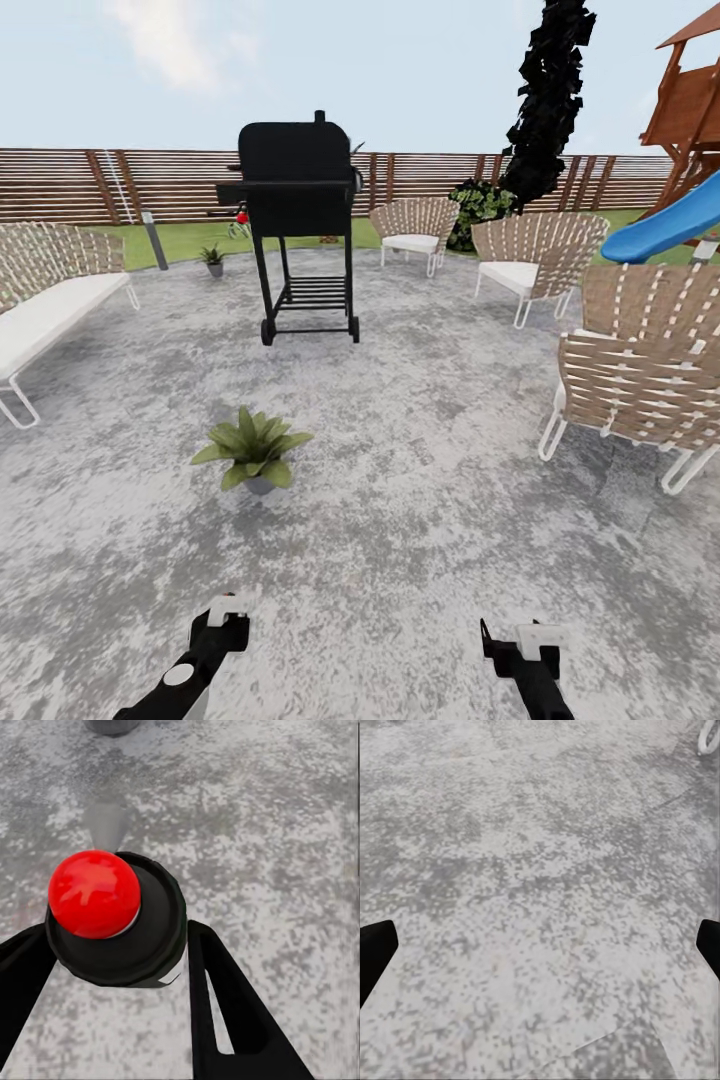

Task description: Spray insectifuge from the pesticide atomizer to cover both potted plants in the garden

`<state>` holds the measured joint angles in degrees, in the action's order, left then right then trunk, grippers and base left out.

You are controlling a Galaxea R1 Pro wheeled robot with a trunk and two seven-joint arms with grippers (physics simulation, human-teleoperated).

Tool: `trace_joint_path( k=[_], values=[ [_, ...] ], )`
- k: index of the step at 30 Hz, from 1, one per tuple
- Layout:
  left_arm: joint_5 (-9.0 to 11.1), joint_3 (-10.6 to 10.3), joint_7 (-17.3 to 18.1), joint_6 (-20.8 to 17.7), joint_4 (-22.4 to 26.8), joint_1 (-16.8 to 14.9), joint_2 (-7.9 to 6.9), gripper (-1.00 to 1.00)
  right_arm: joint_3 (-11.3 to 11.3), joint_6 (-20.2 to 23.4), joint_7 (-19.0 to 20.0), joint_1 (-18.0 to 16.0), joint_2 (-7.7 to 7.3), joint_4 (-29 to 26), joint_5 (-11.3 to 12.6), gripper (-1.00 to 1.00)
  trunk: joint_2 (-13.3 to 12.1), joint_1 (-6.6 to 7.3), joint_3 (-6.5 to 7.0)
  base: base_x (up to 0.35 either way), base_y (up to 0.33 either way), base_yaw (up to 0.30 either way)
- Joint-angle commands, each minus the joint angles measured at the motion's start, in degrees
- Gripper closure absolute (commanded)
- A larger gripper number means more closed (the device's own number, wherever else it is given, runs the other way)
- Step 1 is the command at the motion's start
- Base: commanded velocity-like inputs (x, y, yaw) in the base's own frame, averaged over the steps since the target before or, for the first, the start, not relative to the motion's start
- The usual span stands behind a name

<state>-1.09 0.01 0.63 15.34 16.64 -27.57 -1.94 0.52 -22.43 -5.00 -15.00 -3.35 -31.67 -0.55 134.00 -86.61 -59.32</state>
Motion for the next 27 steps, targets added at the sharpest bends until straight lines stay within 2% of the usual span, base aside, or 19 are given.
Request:
trace_joint_path(
  k=[1, 9, 27],
  values=[
    [-0.1, 0.0, 0.1, 0.2, 0.0, 0.0, -0.01, 1.0, 0.1, -0.2, -0.2, 0.0, 0.0, 0.0, -0.1, -1.0, 0.0, -0.02, -0.05, 0.255, -0.181, 0.0],
    [-0.1, 0.0, 0.1, 0.2, 0.0, 0.0, -0.06, 1.0, 0.0, -0.2, -0.2, 0.0, 0.0, 0.3, -0.1, -1.0, 0.0, -0.02, -0.05, 0.248, -0.187, 0.025],
    [-0.1, 0.1, 0.1, 0.2, 0.0, 0.0, -0.08, 1.0, 0.0, -0.2, -0.2, 0.0, 0.01, 0.4, 0.0, -1.0, 0.0, -0.02, -0.05, 0.192, -0.222, 0.268]
  ],
)
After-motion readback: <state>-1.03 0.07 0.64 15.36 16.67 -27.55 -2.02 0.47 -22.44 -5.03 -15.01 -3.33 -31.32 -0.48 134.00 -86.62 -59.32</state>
